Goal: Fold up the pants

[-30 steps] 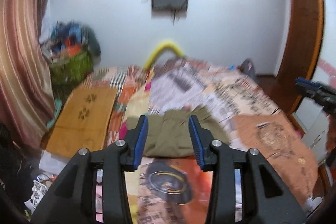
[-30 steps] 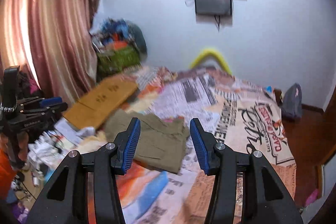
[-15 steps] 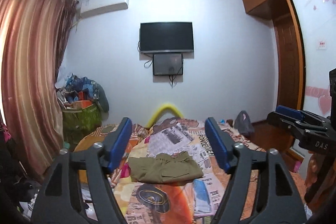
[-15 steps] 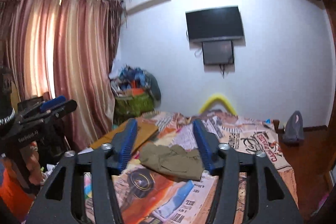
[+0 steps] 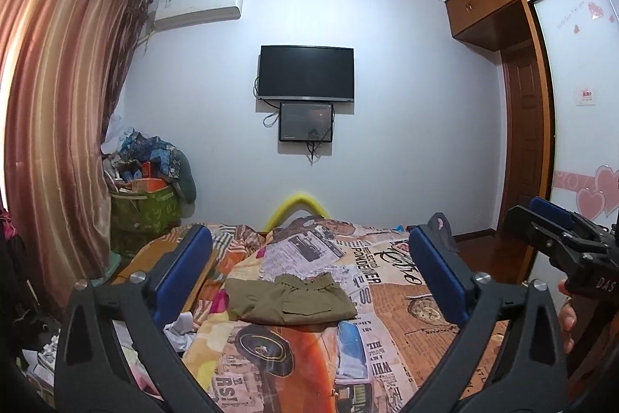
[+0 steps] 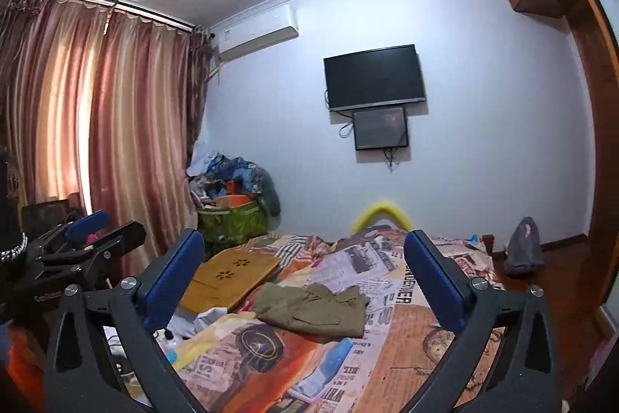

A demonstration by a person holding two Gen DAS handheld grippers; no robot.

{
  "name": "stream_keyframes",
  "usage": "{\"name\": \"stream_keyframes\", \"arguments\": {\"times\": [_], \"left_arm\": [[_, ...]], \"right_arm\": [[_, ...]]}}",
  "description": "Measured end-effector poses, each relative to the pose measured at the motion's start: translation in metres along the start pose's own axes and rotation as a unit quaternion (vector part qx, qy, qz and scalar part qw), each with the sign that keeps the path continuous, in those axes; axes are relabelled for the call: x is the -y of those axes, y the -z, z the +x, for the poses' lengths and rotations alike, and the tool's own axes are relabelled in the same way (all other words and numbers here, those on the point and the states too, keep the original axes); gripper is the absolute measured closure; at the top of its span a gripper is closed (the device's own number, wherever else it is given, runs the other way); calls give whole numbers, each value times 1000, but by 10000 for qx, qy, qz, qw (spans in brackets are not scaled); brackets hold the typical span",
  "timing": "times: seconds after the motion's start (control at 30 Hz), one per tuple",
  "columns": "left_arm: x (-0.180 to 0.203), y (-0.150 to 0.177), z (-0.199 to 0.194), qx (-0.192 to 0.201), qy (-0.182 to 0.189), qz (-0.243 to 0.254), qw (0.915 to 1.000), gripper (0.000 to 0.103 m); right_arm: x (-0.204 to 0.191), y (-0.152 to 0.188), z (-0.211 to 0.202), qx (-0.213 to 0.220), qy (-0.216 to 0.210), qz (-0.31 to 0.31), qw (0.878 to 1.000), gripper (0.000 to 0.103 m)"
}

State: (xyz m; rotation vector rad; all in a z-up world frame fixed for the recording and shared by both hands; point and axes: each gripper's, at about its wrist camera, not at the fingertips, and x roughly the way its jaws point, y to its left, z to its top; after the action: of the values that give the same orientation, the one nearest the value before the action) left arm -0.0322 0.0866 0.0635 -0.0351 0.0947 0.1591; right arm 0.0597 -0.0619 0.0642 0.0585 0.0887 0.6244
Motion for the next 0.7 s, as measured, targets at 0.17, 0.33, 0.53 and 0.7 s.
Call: {"name": "stream_keyframes", "arguments": {"times": [0.17, 0.33, 0.53, 0.7], "left_arm": [[-1, 8, 4, -60, 25, -26, 10000, 0], [2, 10, 7, -86, 45, 13, 10000, 0], [5, 12, 7, -89, 11, 42, 10000, 0], [6, 13, 7, -91, -9, 81, 9999, 0]], "right_arm": [[0, 4, -3, -101, 35, 39, 9999, 0], [2, 9, -8, -113, 55, 87, 9999, 0], [2, 12, -12, -146, 65, 86, 9998, 0], [2, 13, -11, -187, 48, 121, 9997, 0]]}}
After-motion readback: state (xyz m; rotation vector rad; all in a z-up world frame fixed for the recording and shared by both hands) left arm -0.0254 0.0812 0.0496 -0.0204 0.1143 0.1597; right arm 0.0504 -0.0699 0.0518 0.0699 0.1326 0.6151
